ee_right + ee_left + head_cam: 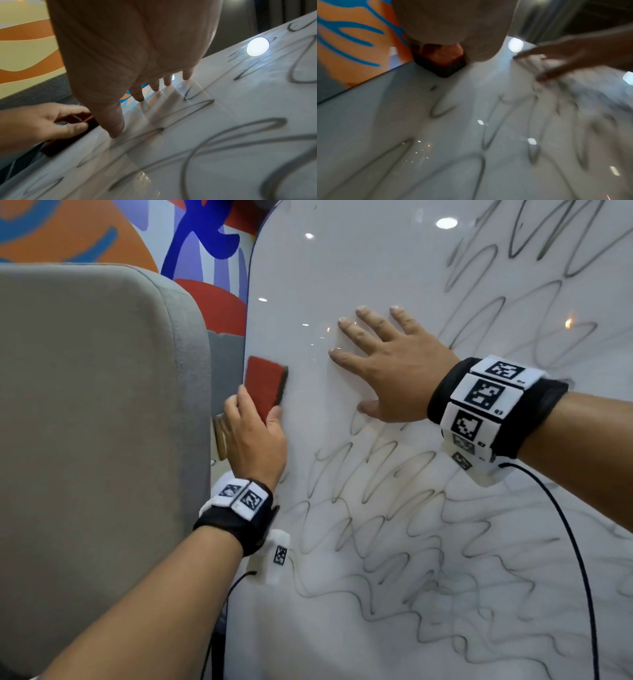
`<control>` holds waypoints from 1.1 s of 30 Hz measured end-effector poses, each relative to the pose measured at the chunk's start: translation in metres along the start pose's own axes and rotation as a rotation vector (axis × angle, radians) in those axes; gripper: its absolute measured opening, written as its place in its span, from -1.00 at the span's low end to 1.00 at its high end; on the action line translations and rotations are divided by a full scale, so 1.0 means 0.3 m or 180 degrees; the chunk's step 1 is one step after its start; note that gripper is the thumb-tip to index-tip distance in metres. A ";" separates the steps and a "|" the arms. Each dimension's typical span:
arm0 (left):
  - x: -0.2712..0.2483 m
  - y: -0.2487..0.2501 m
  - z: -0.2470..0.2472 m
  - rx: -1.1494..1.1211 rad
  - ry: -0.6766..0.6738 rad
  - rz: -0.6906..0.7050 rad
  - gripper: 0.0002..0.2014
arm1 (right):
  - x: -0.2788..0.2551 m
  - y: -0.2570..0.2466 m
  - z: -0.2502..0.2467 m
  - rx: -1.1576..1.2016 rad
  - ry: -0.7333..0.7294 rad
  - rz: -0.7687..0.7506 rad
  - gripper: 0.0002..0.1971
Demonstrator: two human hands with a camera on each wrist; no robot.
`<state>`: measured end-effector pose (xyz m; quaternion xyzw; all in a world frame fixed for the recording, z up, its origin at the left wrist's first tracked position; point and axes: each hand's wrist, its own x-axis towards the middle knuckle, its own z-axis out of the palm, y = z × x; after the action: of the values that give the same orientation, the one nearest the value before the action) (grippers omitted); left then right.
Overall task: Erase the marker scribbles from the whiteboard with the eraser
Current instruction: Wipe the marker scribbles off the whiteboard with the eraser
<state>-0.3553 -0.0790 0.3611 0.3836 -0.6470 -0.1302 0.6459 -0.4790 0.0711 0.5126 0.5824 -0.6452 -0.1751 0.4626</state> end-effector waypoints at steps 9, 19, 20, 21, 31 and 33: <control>-0.087 -0.028 0.011 -0.0166 -0.0163 0.0085 -0.41 | 0.003 0.001 0.003 -0.0017 0.0060 0.0004 -0.12; -0.150 -0.034 0.014 -0.0132 -0.0270 0.0276 -0.41 | 0.007 -0.015 -0.008 0.0014 0.0009 0.0027 -0.11; -0.134 -0.031 0.015 -0.0297 -0.0163 -0.0067 -0.41 | 0.007 -0.015 -0.010 0.0009 0.0003 0.0027 -0.11; -0.124 -0.026 0.017 -0.0399 -0.0077 -0.0327 -0.41 | 0.007 -0.014 -0.010 -0.0003 -0.0016 0.0029 -0.10; -0.156 -0.042 0.012 0.0179 -0.0371 0.0614 -0.39 | 0.003 -0.014 -0.012 0.0007 -0.0042 0.0040 -0.10; -0.116 -0.036 0.013 0.0005 -0.0235 0.0262 -0.40 | 0.001 -0.015 -0.012 0.0017 -0.0024 0.0049 -0.10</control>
<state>-0.3598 -0.0643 0.3278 0.3521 -0.6858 -0.1172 0.6261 -0.4736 0.0708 0.5111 0.5779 -0.6518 -0.1721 0.4599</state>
